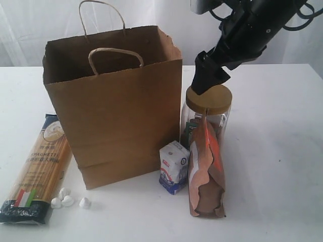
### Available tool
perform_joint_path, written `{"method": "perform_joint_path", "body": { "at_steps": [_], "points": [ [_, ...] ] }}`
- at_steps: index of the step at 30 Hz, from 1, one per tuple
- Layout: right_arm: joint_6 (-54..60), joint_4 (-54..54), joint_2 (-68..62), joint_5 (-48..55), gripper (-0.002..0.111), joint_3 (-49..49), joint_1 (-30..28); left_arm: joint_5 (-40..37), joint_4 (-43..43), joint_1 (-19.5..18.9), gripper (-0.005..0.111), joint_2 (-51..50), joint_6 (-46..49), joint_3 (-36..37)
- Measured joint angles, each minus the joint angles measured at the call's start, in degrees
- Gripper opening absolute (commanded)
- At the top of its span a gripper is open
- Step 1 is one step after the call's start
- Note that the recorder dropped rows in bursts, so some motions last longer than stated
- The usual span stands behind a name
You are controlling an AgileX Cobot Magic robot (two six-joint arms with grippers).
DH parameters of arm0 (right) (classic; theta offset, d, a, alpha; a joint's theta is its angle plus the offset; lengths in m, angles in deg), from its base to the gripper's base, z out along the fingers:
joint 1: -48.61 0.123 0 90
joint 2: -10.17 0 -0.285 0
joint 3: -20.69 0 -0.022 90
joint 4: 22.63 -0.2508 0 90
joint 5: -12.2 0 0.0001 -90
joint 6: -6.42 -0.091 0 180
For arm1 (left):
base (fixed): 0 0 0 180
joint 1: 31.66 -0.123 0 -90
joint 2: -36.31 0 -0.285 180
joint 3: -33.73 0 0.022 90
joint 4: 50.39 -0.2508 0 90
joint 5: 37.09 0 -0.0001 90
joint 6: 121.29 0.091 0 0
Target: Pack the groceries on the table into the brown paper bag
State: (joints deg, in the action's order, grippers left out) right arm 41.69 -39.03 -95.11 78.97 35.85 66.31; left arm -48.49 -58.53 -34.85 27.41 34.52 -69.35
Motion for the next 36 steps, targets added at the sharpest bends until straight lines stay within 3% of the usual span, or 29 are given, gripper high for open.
{"method": "perform_joint_path", "body": {
  "at_steps": [19,36],
  "points": [
    [-2.9,7.6,-4.8,-6.4,0.102,0.0,0.0,-2.1,0.0,0.0,0.000,0.8,3.5,0.1],
    [0.3,4.7,-8.0,-9.9,0.102,0.0,0.0,-0.4,0.0,0.0,0.000,0.8,3.5,0.1]
  ]
}}
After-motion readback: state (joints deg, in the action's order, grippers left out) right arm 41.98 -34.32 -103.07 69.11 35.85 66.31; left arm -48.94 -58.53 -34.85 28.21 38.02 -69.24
